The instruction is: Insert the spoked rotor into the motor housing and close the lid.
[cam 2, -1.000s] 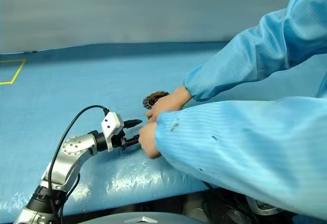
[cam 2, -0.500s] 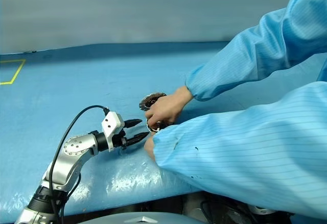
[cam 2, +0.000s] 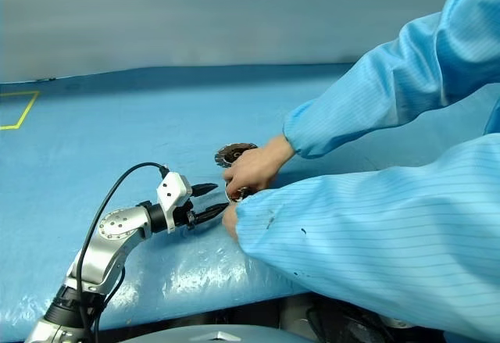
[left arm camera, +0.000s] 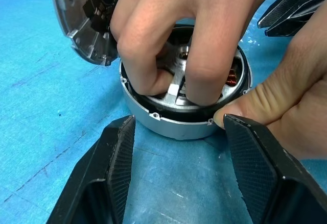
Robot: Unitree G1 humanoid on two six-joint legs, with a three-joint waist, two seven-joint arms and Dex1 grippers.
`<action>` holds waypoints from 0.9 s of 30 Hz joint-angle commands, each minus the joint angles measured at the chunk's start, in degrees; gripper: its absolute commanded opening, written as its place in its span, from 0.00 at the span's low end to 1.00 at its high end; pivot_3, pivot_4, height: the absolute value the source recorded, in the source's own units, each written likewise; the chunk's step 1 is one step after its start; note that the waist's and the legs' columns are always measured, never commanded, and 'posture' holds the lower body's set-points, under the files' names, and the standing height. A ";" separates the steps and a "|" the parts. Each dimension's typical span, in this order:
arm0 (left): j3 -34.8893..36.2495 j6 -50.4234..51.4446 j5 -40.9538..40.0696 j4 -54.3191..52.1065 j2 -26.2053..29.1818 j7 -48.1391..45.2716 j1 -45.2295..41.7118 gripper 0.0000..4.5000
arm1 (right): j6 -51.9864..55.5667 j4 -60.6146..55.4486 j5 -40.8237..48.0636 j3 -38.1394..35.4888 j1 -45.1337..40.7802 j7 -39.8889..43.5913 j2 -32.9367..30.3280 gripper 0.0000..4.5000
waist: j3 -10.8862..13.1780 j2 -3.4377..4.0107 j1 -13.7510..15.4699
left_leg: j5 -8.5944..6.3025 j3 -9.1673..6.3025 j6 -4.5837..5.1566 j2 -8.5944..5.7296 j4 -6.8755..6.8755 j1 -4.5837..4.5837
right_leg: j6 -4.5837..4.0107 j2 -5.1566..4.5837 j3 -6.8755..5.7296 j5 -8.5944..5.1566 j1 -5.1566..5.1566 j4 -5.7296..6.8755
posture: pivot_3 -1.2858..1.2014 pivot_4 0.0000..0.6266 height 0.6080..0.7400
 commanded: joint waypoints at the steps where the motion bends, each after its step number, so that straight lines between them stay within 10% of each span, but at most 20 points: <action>1: 0.10 -1.24 -0.13 -0.43 -0.21 0.15 -0.20 0.65 | -1.15 -0.68 -0.04 -0.11 -1.15 -0.03 0.11 0.14 | 0.00 0.00 -0.01 | 0.00 0.00 0.00 0.00 0.00 0.00 | 0.00 0.00 0.00 0.00 0.00 0.00 | 0.52 0.24 1.00; 27: -0.21 -2.47 0.37 0.64 -0.89 0.97 0.25 0.65 | -1.22 0.78 -1.57 0.47 -1.27 -0.53 0.41 0.14 | 0.00 0.00 -0.02 | 0.00 0.00 0.00 0.00 0.00 0.00 | 0.04 0.00 0.00 0.02 0.00 0.00 | 0.52 0.24 1.00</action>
